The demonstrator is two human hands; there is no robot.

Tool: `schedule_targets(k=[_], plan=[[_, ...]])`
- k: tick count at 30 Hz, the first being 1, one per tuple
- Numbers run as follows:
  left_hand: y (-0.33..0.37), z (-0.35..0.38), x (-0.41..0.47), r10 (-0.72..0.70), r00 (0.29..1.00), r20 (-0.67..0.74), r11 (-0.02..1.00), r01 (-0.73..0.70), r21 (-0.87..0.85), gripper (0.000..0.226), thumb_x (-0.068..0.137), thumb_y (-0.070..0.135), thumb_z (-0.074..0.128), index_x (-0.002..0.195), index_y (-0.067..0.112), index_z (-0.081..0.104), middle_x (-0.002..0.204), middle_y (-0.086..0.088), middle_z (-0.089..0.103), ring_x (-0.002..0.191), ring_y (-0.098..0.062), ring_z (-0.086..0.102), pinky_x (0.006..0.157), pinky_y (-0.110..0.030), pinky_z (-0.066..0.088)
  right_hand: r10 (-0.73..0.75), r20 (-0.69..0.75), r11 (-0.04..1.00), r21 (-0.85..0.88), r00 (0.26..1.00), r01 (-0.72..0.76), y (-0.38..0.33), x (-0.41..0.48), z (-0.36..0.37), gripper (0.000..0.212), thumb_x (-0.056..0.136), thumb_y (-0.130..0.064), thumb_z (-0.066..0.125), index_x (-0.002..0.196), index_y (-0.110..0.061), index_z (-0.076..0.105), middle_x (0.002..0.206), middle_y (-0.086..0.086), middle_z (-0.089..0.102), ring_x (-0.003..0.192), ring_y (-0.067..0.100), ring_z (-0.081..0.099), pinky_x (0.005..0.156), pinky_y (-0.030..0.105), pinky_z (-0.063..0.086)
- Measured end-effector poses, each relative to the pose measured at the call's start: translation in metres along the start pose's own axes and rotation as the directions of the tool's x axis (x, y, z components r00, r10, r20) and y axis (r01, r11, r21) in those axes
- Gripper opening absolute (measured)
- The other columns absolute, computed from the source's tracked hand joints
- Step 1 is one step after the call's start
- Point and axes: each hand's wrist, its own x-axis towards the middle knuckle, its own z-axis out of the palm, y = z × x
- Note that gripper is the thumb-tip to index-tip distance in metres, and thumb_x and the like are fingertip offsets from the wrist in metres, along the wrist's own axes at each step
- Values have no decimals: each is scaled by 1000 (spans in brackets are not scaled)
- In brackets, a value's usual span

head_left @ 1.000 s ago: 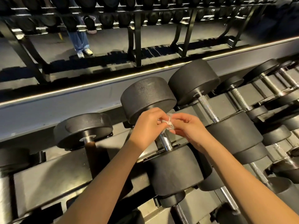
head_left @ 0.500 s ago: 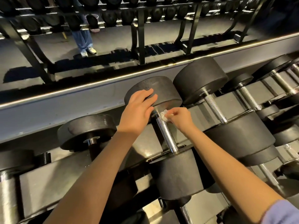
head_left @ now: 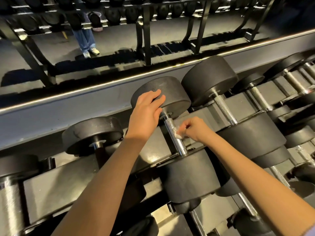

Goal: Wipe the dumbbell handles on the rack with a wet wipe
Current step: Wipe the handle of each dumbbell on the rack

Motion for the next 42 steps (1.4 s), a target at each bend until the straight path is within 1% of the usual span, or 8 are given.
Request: schedule_targets(k=[3,7,14,20,25,32,36,42], plan=[[0,2,-1,-5,1000,-16,1000,4,-7,39,93,7,58,132,13,56,141,-2,49,135,-19,34,107,-22,24,34,156,990,-139,987,-12,2,-14,-7,10,79,0,68,78,-8,72,78,2,65,77,10,56,57,15,41],[-2,1,-1,6,1000,-15,1000,-5,1,40,93,9,58,133,14,56,141,-2,49,134,-18,34,106,-20,22,33,-49,998,-46,998,-35,-10,-8,-3,6,81,-2,65,79,-2,71,86,10,67,85,17,61,69,21,46],[3,5,-3,-5,1000,-31,1000,6,21,39,93,7,58,132,11,56,140,-6,50,134,-23,37,108,-28,27,78,185,946,-325,980,-14,-8,-25,-8,8,76,-3,70,77,-11,70,81,7,66,81,17,61,70,27,49],[21,-3,-12,-82,991,107,994,74,77,49,98,19,51,145,11,39,152,-3,34,141,-21,23,112,-37,28,-22,-281,999,17,959,28,-9,-55,-14,8,79,-2,63,74,-9,65,66,-1,56,67,12,52,57,17,39],[45,-5,-43,-131,985,115,986,141,-87,41,98,21,50,138,12,47,137,-4,47,129,-19,37,105,-35,33,35,-508,951,282,860,128,5,-101,-22,4,82,-11,68,79,-13,67,68,-4,57,64,8,51,62,15,41],[96,4,-107,-10,988,154,976,43,-213,35,98,22,44,126,6,57,123,-6,55,116,-22,47,98,-37,40,143,-552,864,474,822,168,35,-165,-25,13,83,-17,71,79,-28,64,89,2,67,86,24,62,77,38,51],[121,9,-147,11,986,165,979,24,-205,53,95,39,27,120,7,61,114,-5,58,108,-20,51,93,-35,42,168,-524,822,541,835,175,59,-198,-17,17,83,-15,70,79,-29,64,88,-4,65,87,19,61,77,31,49],[144,32,-221,-46,986,157,994,61,-89,44,98,31,34,116,6,65,127,-6,55,120,-20,47,102,-37,43,189,-388,771,628,902,109,112,-242,16,16,82,-9,72,77,-23,66,78,-1,66,75,12,60,70,19,48]])
